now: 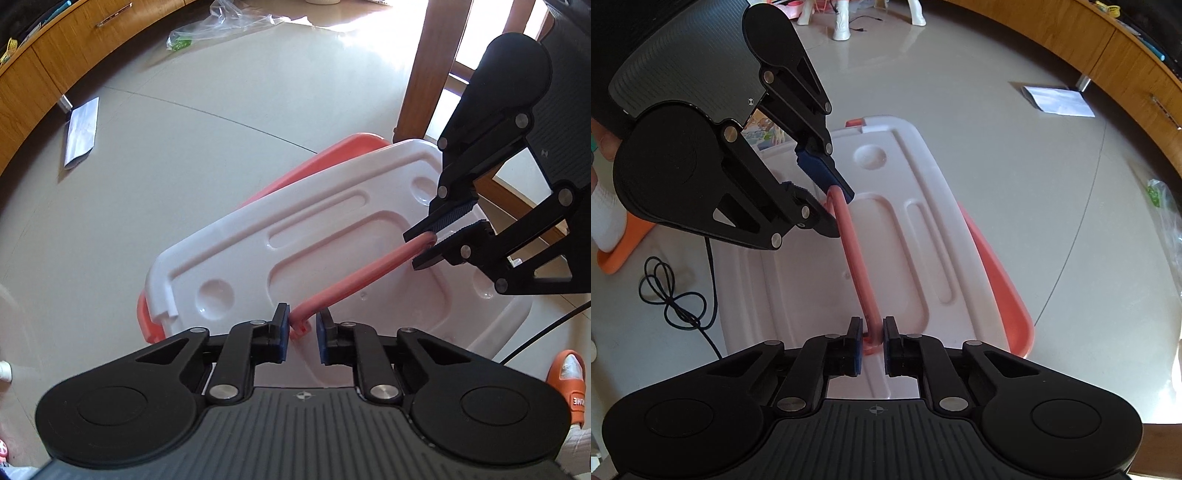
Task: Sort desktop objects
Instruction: 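Carry the white lid with both tools over the pink bin, then lower the lid onto the bin rim and open both tools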
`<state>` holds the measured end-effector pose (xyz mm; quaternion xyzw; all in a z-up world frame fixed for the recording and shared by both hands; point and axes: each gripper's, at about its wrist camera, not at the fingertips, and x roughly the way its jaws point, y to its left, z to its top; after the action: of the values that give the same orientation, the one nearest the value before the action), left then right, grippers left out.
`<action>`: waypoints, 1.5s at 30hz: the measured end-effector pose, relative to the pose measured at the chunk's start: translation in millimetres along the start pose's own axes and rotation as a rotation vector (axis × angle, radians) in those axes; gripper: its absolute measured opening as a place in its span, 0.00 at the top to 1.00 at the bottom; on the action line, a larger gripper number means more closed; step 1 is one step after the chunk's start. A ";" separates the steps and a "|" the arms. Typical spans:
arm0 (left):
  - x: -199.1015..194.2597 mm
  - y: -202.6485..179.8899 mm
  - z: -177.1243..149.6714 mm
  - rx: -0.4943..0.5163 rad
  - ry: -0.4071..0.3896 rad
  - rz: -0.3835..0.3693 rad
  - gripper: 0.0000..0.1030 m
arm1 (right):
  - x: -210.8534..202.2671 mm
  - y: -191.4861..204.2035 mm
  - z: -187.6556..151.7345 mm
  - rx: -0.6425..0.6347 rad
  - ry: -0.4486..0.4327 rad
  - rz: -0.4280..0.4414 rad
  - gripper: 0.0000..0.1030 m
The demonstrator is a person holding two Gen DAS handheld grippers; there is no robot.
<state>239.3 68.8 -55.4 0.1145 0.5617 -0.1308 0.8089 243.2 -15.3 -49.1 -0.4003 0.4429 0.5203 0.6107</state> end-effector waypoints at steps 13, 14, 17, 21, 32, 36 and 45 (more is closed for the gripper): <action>-5.6 28.9 -0.7 -0.070 -0.017 -0.011 0.89 | -8.2 11.8 18.7 -0.113 0.022 -0.081 0.93; -6.0 28.9 -1.1 -0.073 -0.019 -0.010 0.89 | -7.8 11.7 19.1 -0.118 0.021 -0.086 0.93; -6.0 29.9 -1.3 -0.092 -0.020 -0.010 0.89 | -5.1 11.7 18.7 -0.133 0.021 -0.100 0.93; -4.0 29.9 -1.8 -0.106 -0.016 -0.001 0.89 | 4.7 8.2 18.9 -0.145 0.022 -0.111 0.92; -11.5 15.0 -12.8 -0.136 -0.023 0.016 0.89 | 15.7 8.8 14.8 -0.134 0.003 -0.131 0.91; -10.7 15.9 -14.2 -0.145 -0.034 0.021 0.89 | 12.8 6.9 16.3 -0.112 -0.008 -0.127 0.91; -7.7 11.9 -18.5 -0.162 -0.041 0.029 0.89 | 17.8 3.8 17.2 -0.071 0.000 -0.136 0.90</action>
<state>224.5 86.7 -54.1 0.0542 0.5521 -0.0753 0.8286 242.8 6.5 -61.4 -0.4506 0.3960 0.4931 0.6301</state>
